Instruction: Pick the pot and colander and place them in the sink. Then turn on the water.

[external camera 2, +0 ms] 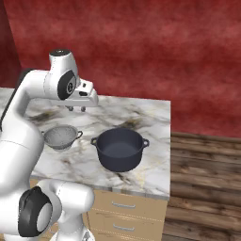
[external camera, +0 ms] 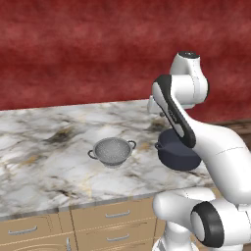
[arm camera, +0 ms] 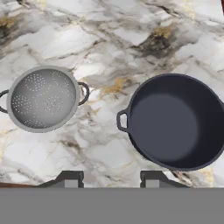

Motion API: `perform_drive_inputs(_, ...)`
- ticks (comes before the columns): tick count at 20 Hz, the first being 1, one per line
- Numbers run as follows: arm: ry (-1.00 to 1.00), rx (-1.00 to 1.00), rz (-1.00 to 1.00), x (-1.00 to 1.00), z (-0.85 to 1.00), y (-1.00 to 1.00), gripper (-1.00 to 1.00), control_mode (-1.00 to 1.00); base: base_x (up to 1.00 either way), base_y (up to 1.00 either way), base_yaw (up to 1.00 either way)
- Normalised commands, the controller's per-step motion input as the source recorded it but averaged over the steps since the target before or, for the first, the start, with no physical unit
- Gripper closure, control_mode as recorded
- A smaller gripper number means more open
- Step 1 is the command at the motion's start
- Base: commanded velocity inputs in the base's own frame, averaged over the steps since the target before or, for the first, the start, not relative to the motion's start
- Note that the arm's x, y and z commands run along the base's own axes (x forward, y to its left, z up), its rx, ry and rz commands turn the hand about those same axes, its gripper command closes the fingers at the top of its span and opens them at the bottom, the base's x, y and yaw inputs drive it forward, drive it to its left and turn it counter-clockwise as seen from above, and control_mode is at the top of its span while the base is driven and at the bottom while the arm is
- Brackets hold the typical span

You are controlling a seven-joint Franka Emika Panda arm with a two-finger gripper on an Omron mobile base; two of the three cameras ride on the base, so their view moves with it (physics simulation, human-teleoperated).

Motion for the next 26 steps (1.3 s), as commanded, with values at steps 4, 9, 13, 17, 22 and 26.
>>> perform_drive_inputs(4,0.06,0.0,0.0,-0.03,-0.38,-0.17,-1.0,-1.0,0.0,0.0,0.0)
perform_drive_inputs(9,0.02,-0.08,0.02,-0.14,-0.61,-0.41,-1.0,-1.0,0.0,0.0,0.0)
perform_drive_inputs(13,0.04,-0.14,0.06,-0.02,-0.68,-0.38,-1.0,-1.0,0.0,0.0,0.0)
perform_drive_inputs(17,0.15,-0.18,0.02,0.0,-0.67,-0.12,-1.0,-1.0,0.0,0.0,0.0)
perform_drive_inputs(22,0.16,-0.06,0.0,0.0,-0.34,-0.03,-1.0,-1.0,0.0,0.0,0.0)
perform_drive_inputs(26,0.0,0.0,0.02,0.0,-0.22,0.0,-1.0,-1.0,0.0,0.0,0.0)
